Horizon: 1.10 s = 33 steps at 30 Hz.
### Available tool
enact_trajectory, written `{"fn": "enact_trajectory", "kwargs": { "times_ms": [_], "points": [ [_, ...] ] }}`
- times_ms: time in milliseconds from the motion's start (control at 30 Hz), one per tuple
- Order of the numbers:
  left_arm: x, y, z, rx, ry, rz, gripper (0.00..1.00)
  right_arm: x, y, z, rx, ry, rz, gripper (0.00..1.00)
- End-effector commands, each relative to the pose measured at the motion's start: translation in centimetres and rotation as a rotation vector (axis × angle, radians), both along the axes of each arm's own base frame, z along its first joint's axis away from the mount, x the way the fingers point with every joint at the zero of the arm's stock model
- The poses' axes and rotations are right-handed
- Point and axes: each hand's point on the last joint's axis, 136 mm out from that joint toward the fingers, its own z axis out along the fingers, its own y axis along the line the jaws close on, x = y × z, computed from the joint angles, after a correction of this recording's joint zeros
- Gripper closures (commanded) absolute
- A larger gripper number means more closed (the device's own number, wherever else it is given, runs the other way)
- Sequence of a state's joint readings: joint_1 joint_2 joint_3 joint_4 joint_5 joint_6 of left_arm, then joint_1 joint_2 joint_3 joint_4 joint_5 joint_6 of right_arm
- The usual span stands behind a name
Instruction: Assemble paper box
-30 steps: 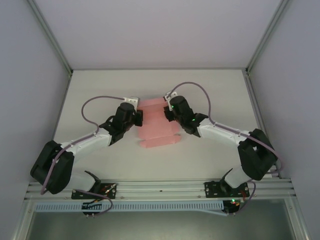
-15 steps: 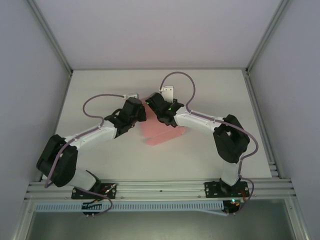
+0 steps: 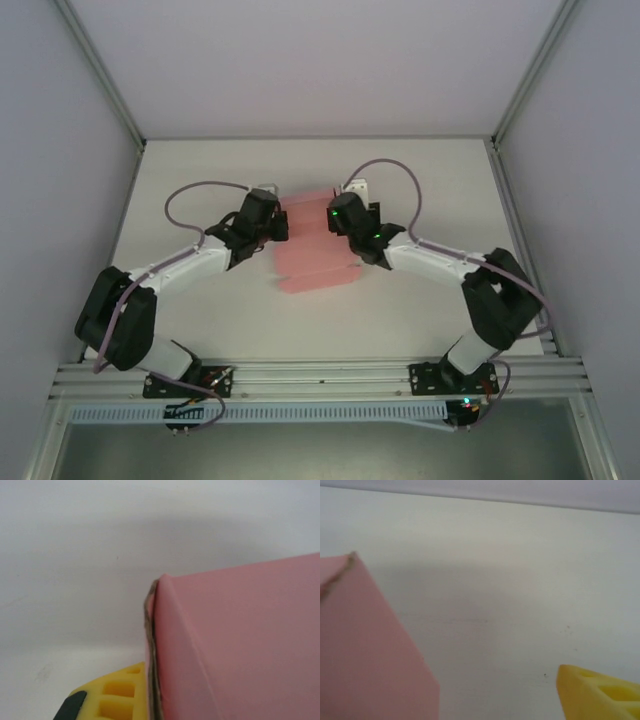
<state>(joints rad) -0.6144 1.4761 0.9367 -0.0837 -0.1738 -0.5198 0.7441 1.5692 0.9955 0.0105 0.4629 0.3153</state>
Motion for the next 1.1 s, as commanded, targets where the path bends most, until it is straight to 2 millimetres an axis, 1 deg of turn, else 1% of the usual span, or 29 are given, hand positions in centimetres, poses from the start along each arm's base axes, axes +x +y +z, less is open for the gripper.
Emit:
{"fn": "enact_trajectory", "kwargs": {
  "times_ms": [0,33,67,100,133,200,233,267,333,433,533,600,667,733,800,933,1000,1033,1067],
  "points": [
    [1.6,-0.3,3.2,-0.010,-0.106,-0.045,1.00,-2.2,4.1,3.4,0.149,-0.049,0.337,0.06],
    [1.7,-0.5,3.5,0.017,-0.119,-0.076,1.00,-3.2,4.4,4.0,0.176,-0.041,0.383,0.01],
    [1.9,-0.7,3.7,0.058,-0.130,-0.116,1.00,-4.3,4.7,4.5,0.199,-0.027,0.434,0.00],
    [2.1,-0.7,3.9,0.106,-0.136,-0.152,1.00,-5.0,4.4,5.0,0.212,-0.018,0.445,0.00],
    [2.3,-0.8,4.1,0.151,-0.140,-0.193,1.00,-5.7,3.9,5.5,0.228,-0.013,0.439,0.00],
    [1.8,-1.7,4.1,0.247,-0.133,-0.371,1.00,-7.1,2.7,6.5,0.258,-0.017,0.435,0.00],
    [1.7,-1.8,4.3,0.293,-0.127,-0.423,1.00,-7.6,1.8,6.9,0.270,-0.022,0.406,0.00],
    [1.2,-2.1,4.2,0.361,-0.123,-0.524,1.00,-7.9,0.5,7.3,0.282,-0.028,0.361,0.00],
    [-0.2,-2.6,4.0,0.484,-0.127,-0.728,1.00,-8.4,-2.6,7.5,0.284,-0.029,0.240,0.00],
    [-2.4,-2.6,3.4,0.691,-0.117,-0.994,1.00,-9.7,-7.6,7.1,0.270,-0.043,0.053,0.00],
    [-2.7,-2.4,3.6,0.900,-0.064,-1.079,1.00,-11.3,-11.4,6.2,0.256,-0.059,-0.057,0.00],
    [-2.9,-2.6,3.2,1.027,-0.019,-1.137,1.00,-12.2,-12.9,5.3,0.256,-0.045,-0.102,0.00],
    [-3.2,-2.7,2.2,1.169,0.042,-1.192,1.00,-12.9,-14.0,4.6,0.270,-0.032,-0.134,0.00],
    [-3.1,-2.8,0.2,1.304,0.122,-1.226,1.00,-13.3,-14.5,3.9,0.281,-0.012,-0.159,0.00],
    [-2.6,-3.3,-1.5,1.385,0.164,-1.237,1.00,-13.4,-14.9,3.2,0.275,0.009,-0.176,0.00],
    [-1.5,-6.4,-3.7,1.361,0.175,-1.238,1.00,-13.3,-14.8,2.0,0.256,0.046,-0.182,0.00],
    [-1.1,-7.4,-5.0,1.368,0.185,-1.241,0.99,-13.2,-14.8,1.5,0.238,0.065,-0.188,0.00],
    [-0.6,-7.8,-5.7,1.373,0.187,-1.230,0.96,-13.1,-14.9,1.2,0.227,0.073,-0.195,0.00],
    [-0.3,-8.1,-6.4,1.377,0.194,-1.222,0.95,-13.1,-14.9,0.9,0.220,0.079,-0.198,0.00]
  ]
}}
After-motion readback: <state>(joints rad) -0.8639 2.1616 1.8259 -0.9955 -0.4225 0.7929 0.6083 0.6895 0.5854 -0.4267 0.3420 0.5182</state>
